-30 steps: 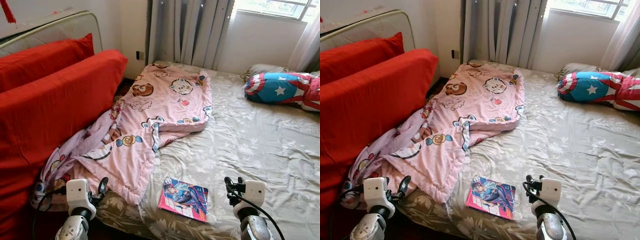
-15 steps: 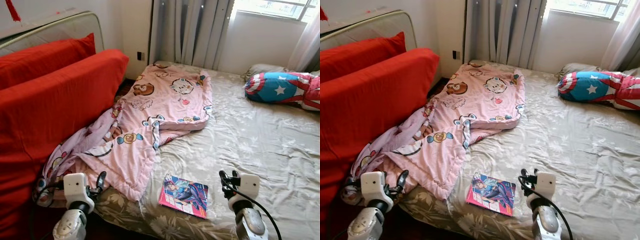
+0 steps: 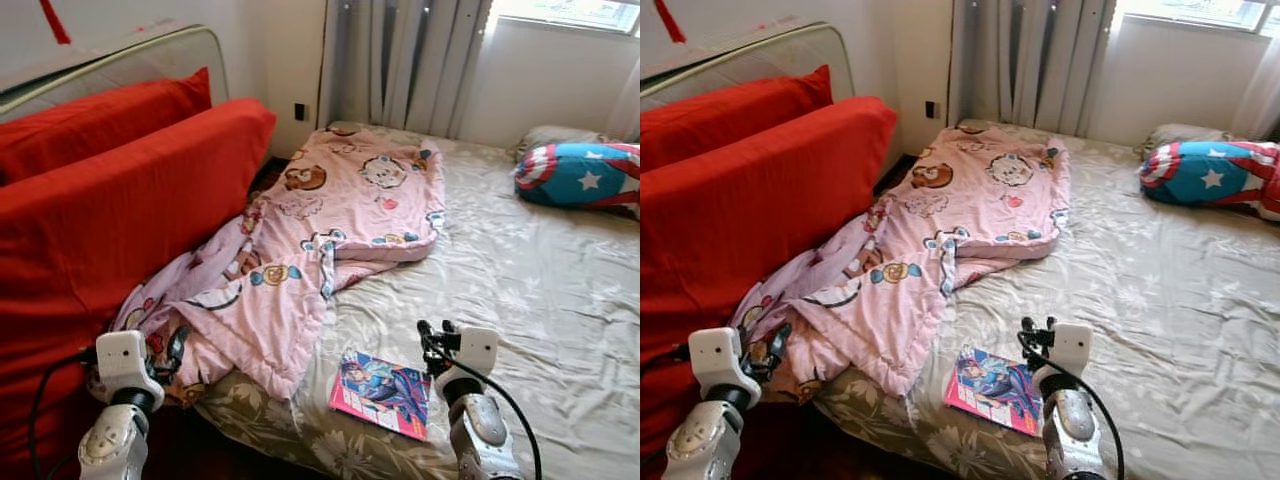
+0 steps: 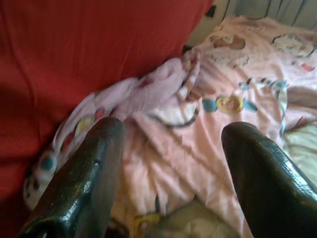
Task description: Clean up the room
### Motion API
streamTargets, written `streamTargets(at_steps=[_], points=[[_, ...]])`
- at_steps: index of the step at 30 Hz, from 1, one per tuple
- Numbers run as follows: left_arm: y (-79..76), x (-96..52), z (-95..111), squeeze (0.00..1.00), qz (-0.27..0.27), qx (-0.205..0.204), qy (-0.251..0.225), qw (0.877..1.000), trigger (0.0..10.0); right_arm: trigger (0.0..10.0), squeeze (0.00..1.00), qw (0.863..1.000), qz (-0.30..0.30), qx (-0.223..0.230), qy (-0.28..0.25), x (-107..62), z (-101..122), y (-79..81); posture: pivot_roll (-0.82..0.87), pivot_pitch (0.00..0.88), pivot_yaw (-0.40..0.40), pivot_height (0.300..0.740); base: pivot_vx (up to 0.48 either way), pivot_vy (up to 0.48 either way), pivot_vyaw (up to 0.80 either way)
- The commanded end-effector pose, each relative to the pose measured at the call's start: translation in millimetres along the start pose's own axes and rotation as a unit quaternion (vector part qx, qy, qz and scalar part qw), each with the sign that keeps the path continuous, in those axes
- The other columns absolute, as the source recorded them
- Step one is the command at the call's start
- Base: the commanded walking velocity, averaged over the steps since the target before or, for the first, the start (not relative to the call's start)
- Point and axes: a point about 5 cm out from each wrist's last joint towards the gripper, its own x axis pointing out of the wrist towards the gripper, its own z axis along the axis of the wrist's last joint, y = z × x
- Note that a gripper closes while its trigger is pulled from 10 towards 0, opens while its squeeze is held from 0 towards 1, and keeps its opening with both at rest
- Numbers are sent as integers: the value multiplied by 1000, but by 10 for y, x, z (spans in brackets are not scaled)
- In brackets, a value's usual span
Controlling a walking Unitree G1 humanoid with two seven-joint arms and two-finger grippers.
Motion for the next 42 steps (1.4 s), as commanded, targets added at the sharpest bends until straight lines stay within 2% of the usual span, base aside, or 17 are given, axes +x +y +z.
streamTargets(at_steps=[1, 8, 16, 19, 23, 27, 33, 42], points=[[-6, -18, -2, 0, 2, -10, 2, 1000, 10000, 10000, 0, 1000, -1, -3, -6, -20, 7, -21, 106, 0, -45, 663, 0, 0, 0], [-167, -9, 19, 0, -6, -30, -7, 1000, 10000, 10000, 0, 1000, 0, -8, -11, -21, 50, -102, 89, 0, -84, 663, 0, 0, 0], [-341, -47, -21, 0, -21, -40, -6, 999, 10000, 10000, 0, 999, 1, -17, -29, -63, 116, -144, 37, 0, -87, 663, 0, 0, 0], [-346, -78, -31, 0, -18, -44, -2, 999, 10000, 10000, 0, 1000, -8, -12, -26, -92, 98, -165, 34, 0, -94, 663, 0, 0, 0], [-315, -136, -41, 0, -8, -41, 4, 999, 10000, 10000, 0, 1000, 6, -20, -4, -115, 33, -103, 47, 0, -111, 663, 0, 0, 0], [-298, -201, -59, 0, -2, -40, 7, 999, 10000, 10000, 0, 1000, 18, -21, -4, -130, 31, -83, 59, 0, -124, 663, 0, 0, 0], [-308, -281, -89, 0, 5, -42, 15, 999, 10000, 10000, 0, 999, 30, -22, 3, -102, 41, -34, 67, 0, -144, 663, 0, 0, 0], [-314, -284, -91, 0, 8, -44, 20, 999, 10000, 10000, 0, 999, 36, -24, 23, -77, 13, 12, 66, 0, -142, 658, 0, 0, 0]])
